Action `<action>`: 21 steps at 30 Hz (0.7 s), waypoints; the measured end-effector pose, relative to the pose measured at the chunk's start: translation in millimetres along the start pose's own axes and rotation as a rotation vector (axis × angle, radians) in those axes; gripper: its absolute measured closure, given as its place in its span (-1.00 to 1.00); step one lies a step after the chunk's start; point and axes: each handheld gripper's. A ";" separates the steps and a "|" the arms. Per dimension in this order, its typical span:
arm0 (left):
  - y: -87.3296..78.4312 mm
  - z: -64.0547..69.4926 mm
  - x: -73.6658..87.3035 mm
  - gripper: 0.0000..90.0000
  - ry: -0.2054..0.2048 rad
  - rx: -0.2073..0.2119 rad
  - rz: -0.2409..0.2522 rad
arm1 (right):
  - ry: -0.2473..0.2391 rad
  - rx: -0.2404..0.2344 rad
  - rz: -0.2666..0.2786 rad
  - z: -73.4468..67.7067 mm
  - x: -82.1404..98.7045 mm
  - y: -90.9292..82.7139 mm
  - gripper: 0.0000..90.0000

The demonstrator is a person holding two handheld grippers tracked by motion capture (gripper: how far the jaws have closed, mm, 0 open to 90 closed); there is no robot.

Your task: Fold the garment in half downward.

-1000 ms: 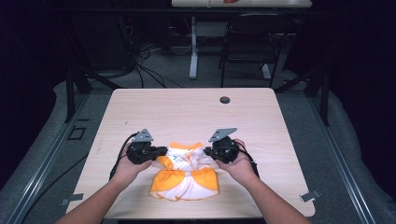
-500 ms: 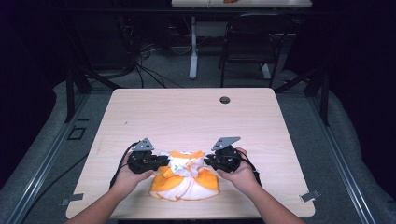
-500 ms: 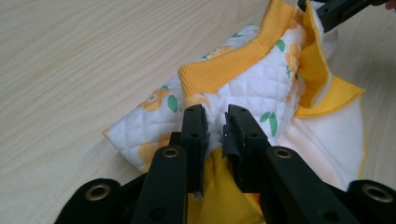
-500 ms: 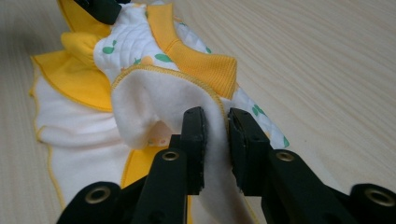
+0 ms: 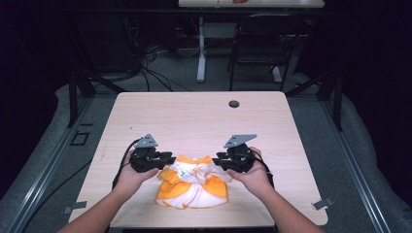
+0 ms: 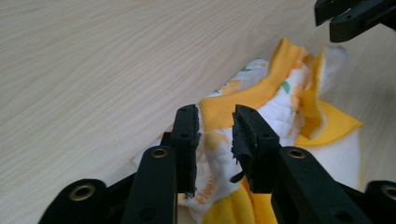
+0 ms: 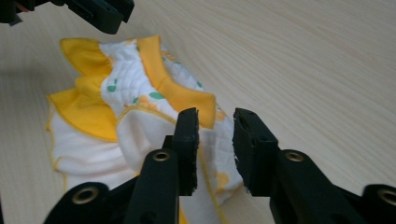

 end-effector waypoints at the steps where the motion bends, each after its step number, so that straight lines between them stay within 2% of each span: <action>1: 1.6 -2.3 0.1 0.64 -0.006 -0.004 -0.006 | 0.000 0.005 -0.003 1.3 -0.9 1.1 0.67; 2: 1.6 -2.3 0.1 0.69 -0.006 -0.004 -0.006 | 0.000 0.005 -0.003 1.3 -0.9 1.1 0.67; 4: 9.1 -9.5 2.7 0.79 -0.028 -0.018 -0.018 | 0.018 0.024 -0.009 6.6 -2.8 9.7 0.82; 6: 13.5 -12.7 5.0 0.89 -0.051 -0.016 -0.025 | 0.026 0.033 -0.020 9.3 -3.0 15.4 0.89; 8: 15.7 -14.0 6.2 0.97 -0.058 -0.014 -0.029 | 0.040 0.040 -0.035 12.9 -2.7 22.6 0.94; 9: 20.1 -14.7 8.4 0.98 -0.079 -0.010 -0.033 | 0.046 0.039 -0.037 14.2 -2.2 25.9 0.97; 14: 25.2 -14.0 9.8 0.99 -0.088 0.012 -0.037 | 0.066 0.025 -0.055 16.1 -0.2 34.9 0.99; 16: 27.4 -9.8 9.6 0.99 -0.078 0.026 -0.053 | 0.065 0.005 -0.062 14.3 0.9 38.2 0.99; 21: 24.0 -4.2 8.6 1.00 -0.060 0.040 -0.049 | 0.053 -0.018 -0.061 7.8 2.5 37.0 0.99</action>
Point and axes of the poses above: each handheld gripper's, and its own axes: y roughly forward along the jaws, x roughly out of its underside, z roughly to its right, and after that the axes turned 7 degrees about y, right-handed
